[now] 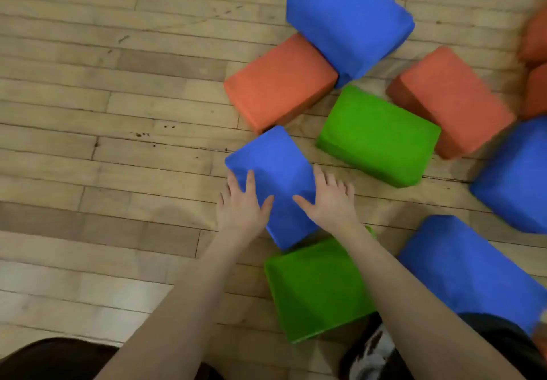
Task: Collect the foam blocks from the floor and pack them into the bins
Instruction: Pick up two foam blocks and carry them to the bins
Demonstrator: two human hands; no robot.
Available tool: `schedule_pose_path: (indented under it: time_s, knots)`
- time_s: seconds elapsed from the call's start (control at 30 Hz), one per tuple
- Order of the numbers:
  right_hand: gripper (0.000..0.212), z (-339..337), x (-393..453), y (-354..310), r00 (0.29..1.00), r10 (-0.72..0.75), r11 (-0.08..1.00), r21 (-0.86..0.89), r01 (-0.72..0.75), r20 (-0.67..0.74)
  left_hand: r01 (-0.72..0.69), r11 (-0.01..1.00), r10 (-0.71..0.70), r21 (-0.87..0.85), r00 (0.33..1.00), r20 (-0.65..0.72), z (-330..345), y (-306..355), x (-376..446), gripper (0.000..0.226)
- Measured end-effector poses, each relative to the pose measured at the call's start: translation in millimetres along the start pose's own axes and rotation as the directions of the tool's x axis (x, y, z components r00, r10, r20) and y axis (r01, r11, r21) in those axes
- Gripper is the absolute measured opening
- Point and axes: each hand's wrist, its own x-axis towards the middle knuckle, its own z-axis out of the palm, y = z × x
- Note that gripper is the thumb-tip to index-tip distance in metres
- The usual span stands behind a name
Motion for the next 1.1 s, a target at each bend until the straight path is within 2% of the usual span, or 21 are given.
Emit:
schedule_pose_path:
  time_s: [0.17,0.27,0.33,0.4,0.47,0.53,0.57,0.67,0.73,0.77,0.87,1.0,1.1]
  knots:
    - [0.097,13,-2,-9,0.995,0.066,0.996,0.069,-0.061,-0.081,-0.069,0.998,0.069,-0.004,0.992,-0.103,25,-18,1,0.072]
    - [0.086,14,-17,-15,0.973,-0.028,0.995,0.088,0.050,-0.230,-0.053,0.998,0.047,-0.035,0.985,-0.164,24,-29,-7,0.072]
    - [0.079,12,-30,-27,0.972,-0.056,0.982,0.163,0.094,-0.227,-0.060,0.995,0.046,-0.086,0.986,-0.158,17,-34,-14,0.077]
    - [0.075,11,-40,-42,0.981,-0.116,0.959,0.240,0.151,-0.154,-0.090,0.974,0.056,-0.209,0.985,-0.164,10,-36,-19,0.065]
    - [0.074,9,-44,-53,0.978,-0.163,0.927,0.321,0.196,-0.128,-0.195,0.951,0.126,-0.240,0.953,-0.276,-5,-39,-21,0.060]
    - [0.077,3,-47,-59,0.965,-0.196,0.918,0.313,0.243,-0.176,-0.344,0.929,0.267,-0.137,0.878,-0.397,-22,-47,-18,0.059]
    - [0.079,-2,-47,-59,0.953,-0.212,0.921,0.283,0.269,-0.215,-0.400,0.913,0.336,-0.084,0.851,-0.404,-32,-53,-16,0.060]
    - [0.082,-24,-43,-55,0.907,-0.254,0.914,0.223,0.338,-0.336,-0.517,0.845,0.529,0.141,0.762,-0.375,-65,-67,-6,0.064]
    - [0.081,-37,-40,-50,0.847,-0.352,0.899,0.109,0.425,-0.397,-0.562,0.761,0.648,0.324,0.674,-0.354,-81,-69,-2,0.067]
    - [0.080,-41,-40,-47,0.816,-0.404,0.884,0.054,0.465,-0.412,-0.582,0.723,0.689,0.372,0.651,-0.319,-86,-68,-1,0.069]
    - [0.075,-46,-42,-40,0.766,-0.474,0.856,-0.024,0.517,-0.435,-0.641,0.658,0.745,0.396,0.632,-0.213,-91,-62,3,0.075]
    - [0.072,-43,-47,-29,0.759,-0.472,0.859,-0.042,0.509,-0.448,-0.671,0.609,0.776,0.423,0.613,-0.146,-91,-51,8,0.077]
    - [0.071,-41,-50,-20,0.739,-0.485,0.856,-0.084,0.509,-0.468,-0.726,0.548,0.826,0.415,0.549,-0.130,-88,-41,10,0.075]
